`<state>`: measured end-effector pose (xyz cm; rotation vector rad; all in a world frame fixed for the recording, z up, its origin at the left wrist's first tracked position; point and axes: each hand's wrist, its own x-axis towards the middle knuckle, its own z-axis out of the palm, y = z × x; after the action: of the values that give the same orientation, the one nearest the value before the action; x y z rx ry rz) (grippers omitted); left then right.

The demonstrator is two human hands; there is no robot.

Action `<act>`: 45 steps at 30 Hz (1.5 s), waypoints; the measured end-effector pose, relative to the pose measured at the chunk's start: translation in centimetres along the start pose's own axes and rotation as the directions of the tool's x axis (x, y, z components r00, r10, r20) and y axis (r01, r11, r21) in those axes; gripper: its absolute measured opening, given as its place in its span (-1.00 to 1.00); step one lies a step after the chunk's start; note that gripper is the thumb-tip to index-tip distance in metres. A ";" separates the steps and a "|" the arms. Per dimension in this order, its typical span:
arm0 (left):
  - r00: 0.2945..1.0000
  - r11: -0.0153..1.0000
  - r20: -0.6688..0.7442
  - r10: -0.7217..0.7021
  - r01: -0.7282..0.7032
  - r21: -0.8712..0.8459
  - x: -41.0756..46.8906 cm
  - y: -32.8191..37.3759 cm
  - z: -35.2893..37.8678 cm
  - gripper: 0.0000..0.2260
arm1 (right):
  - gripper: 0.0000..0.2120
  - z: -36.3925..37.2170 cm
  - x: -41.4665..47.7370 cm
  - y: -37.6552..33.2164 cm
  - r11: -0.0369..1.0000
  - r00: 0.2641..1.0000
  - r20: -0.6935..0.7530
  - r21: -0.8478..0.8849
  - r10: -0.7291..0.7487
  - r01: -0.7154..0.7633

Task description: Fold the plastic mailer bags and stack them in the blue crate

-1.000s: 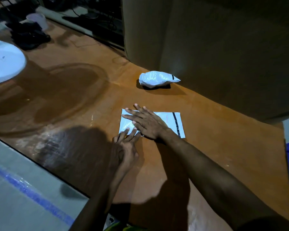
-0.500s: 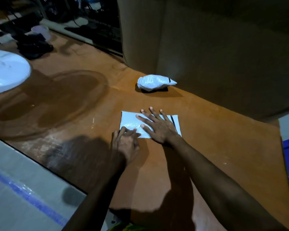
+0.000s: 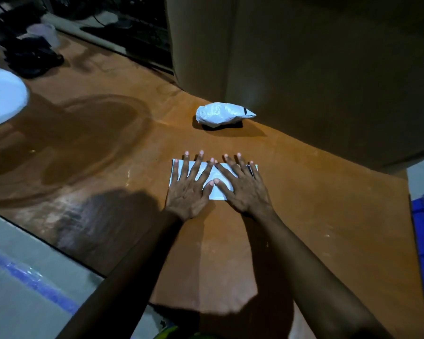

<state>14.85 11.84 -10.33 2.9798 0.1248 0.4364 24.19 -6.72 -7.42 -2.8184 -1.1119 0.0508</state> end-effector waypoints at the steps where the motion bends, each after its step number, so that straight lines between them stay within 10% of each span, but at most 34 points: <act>1: 1.000 1.000 -0.007 -0.002 0.002 -0.006 0.0 0.1 0.2 -0.46 | -0.43 0.2 0.1 0.0 1.000 1.000 -0.009 0.004 0.006 -0.006; 15: 0.983 0.988 0.141 -0.113 0.126 -0.084 1.0 -0.4 -0.5 -0.46 | -0.43 -0.9 0.6 -0.7 0.995 0.996 0.058 0.072 0.065 -0.069; 34: 0.974 0.974 -0.023 -0.227 0.227 0.012 0.1 -0.8 -0.8 -0.50 | -0.31 0.0 -1.3 -1.8 0.964 0.967 -0.067 0.118 0.246 -0.237; 45: 0.995 0.999 0.100 0.009 -0.006 -0.031 0.6 1.4 0.7 -0.50 | -0.35 -0.4 -2.2 -1.1 0.959 0.973 -0.033 0.178 0.229 -0.220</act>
<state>15.67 10.41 -10.60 2.9653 0.0957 0.2866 21.92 -7.46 -6.89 -2.7567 -0.7325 0.0863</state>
